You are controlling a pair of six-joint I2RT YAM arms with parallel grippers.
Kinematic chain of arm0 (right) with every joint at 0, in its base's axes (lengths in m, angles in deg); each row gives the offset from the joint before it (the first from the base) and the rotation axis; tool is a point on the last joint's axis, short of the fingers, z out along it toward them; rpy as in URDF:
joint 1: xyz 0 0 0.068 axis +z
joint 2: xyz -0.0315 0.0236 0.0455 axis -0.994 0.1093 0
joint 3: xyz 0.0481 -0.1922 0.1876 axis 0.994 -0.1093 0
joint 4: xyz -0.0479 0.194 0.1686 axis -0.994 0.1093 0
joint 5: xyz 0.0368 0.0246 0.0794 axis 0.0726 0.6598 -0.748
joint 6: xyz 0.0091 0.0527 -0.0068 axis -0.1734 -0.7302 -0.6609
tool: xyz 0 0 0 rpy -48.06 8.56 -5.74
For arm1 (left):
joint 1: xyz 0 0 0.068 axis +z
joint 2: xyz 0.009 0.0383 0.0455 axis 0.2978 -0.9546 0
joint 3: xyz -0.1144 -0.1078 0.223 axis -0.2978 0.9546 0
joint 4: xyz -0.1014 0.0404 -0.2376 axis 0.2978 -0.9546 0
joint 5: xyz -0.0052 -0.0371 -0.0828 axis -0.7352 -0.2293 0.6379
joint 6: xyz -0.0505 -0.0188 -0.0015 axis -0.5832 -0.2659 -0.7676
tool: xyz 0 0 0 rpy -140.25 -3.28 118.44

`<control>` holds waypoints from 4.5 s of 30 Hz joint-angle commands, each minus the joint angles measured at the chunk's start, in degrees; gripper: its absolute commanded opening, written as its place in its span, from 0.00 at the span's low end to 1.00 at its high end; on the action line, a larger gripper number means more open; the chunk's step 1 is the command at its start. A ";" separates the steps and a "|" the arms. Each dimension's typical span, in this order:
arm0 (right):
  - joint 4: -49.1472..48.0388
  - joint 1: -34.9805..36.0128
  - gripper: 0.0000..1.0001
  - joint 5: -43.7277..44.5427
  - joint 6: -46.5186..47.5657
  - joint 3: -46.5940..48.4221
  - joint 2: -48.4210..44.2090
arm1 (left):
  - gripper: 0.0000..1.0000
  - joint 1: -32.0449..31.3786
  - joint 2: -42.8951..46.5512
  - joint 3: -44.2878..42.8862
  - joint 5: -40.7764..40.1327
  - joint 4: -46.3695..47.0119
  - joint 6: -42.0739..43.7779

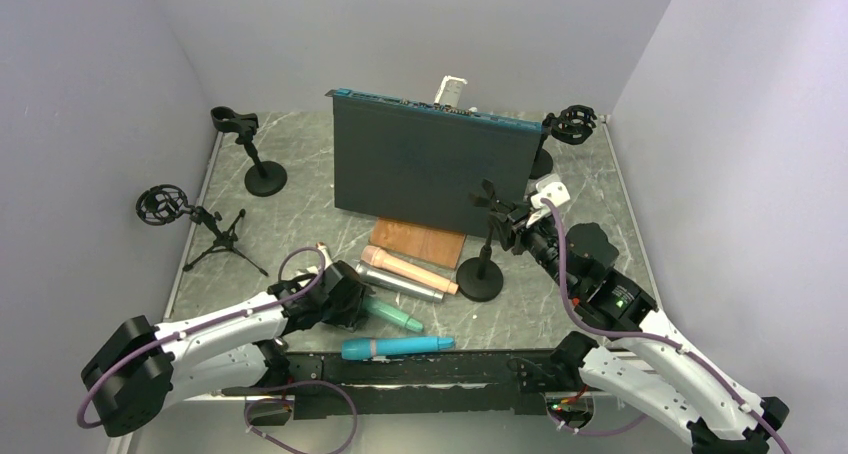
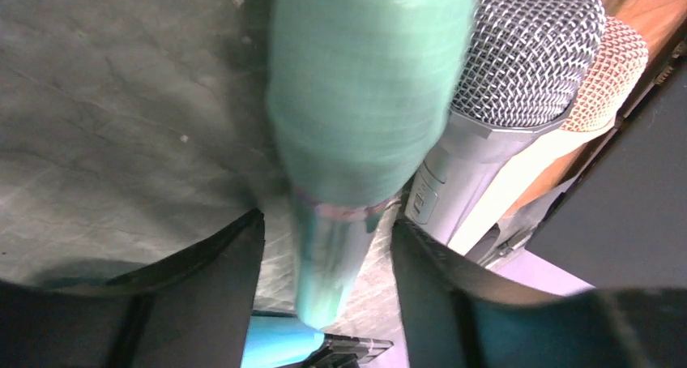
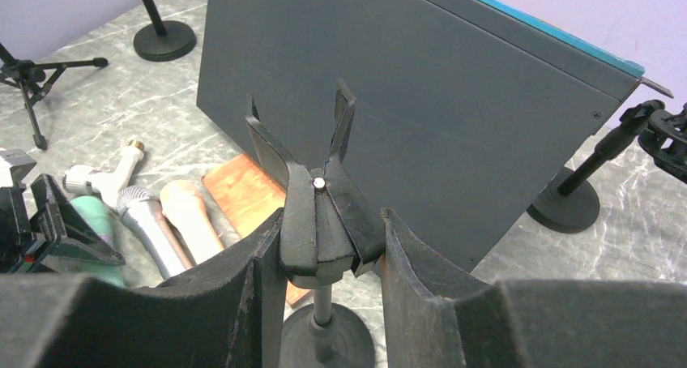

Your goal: Remove the microphone from the stand

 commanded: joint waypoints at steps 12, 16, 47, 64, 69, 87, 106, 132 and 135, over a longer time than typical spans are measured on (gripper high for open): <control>10.68 -0.09 0.52 -1.02 -5.76 3.31 0.83 | 0.82 -0.17 6.02 -5.26 -6.46 -2.14 9.95; 13.36 -0.05 0.76 -2.05 -7.51 5.69 0.89 | 0.83 -0.22 9.61 -8.76 -12.54 -1.71 20.85; 19.61 -0.10 1.00 6.26 -17.86 18.82 -11.43 | 0.98 0.23 -24.17 -43.61 31.65 54.13 60.27; 20.45 -0.04 1.00 7.04 -17.94 17.40 -13.21 | 0.47 -0.76 -31.55 -42.66 27.55 49.81 59.74; 20.92 -0.05 1.00 8.03 -17.76 16.99 -13.88 | 0.31 -1.94 -33.23 -39.41 26.20 48.34 61.35; 21.47 -0.05 1.00 8.65 -18.70 15.61 -14.05 | 0.31 -3.65 -37.43 -36.40 25.77 45.24 66.12; 24.01 -0.07 1.00 15.71 -23.47 18.59 -10.03 | 0.85 10.23 -10.66 -48.78 29.35 19.79 84.68; 21.65 -0.05 1.00 28.84 -24.61 24.76 -11.40 | 0.99 14.51 40.82 -46.84 -10.76 1.59 108.38; 21.68 -0.04 1.00 30.25 -25.58 24.57 -11.81 | 0.99 14.52 41.63 -46.63 -12.46 0.86 109.13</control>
